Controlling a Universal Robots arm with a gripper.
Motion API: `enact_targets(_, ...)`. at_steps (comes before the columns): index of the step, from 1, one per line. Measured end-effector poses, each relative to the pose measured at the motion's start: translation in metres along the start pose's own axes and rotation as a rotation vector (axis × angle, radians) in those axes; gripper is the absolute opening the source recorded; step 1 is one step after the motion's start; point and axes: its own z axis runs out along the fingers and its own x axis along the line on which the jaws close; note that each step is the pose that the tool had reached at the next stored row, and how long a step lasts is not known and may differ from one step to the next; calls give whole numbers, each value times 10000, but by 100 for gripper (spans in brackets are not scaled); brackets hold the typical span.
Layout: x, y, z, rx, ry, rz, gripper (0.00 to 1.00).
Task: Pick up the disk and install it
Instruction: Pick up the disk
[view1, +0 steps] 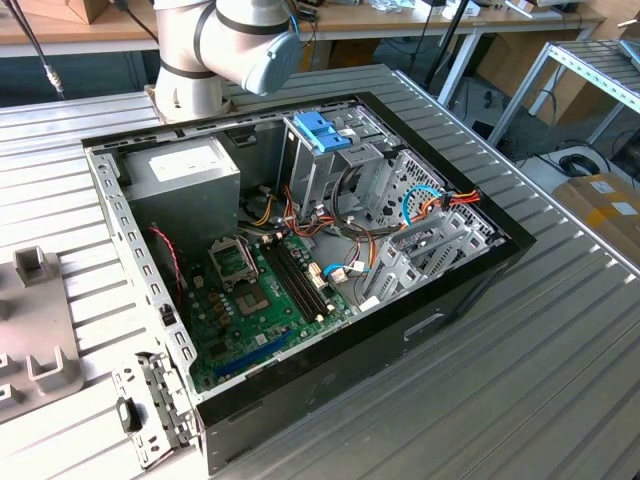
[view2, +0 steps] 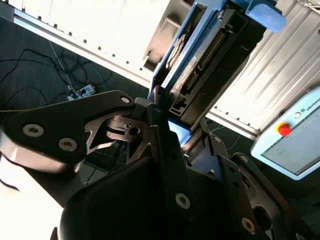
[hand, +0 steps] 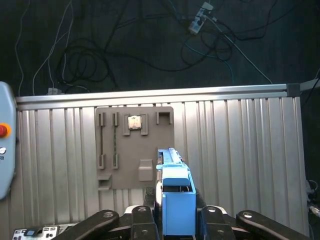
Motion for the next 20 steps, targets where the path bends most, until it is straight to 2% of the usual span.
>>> enact_targets(9, 77, -15, 0, 1, -1, 0, 37)
enact_targets(20, 245, -25, -2, 1, -1, -1, 37)
